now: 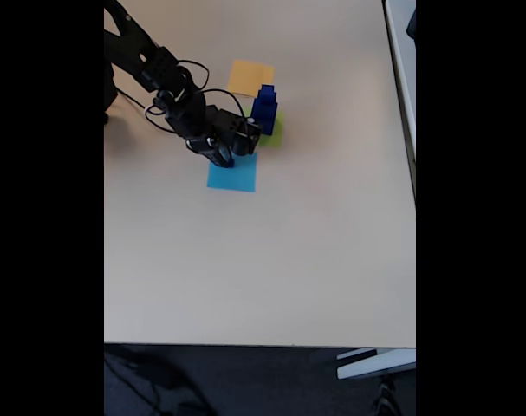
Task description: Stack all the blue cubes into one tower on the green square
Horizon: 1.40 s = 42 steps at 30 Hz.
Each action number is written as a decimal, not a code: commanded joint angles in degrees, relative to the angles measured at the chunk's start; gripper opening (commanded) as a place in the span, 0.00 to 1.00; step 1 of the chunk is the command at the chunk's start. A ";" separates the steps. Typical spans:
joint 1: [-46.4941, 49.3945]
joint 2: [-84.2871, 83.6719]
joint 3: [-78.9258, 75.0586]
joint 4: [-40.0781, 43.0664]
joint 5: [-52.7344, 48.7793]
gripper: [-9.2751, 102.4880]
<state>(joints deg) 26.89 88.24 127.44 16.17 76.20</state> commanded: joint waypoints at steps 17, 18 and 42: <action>1.23 4.92 -1.05 2.55 -3.69 0.09; 1.32 5.36 -1.23 3.08 -4.04 0.09; 0.97 12.66 -19.78 25.49 -6.59 0.09</action>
<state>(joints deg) 28.12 96.24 113.55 38.06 70.49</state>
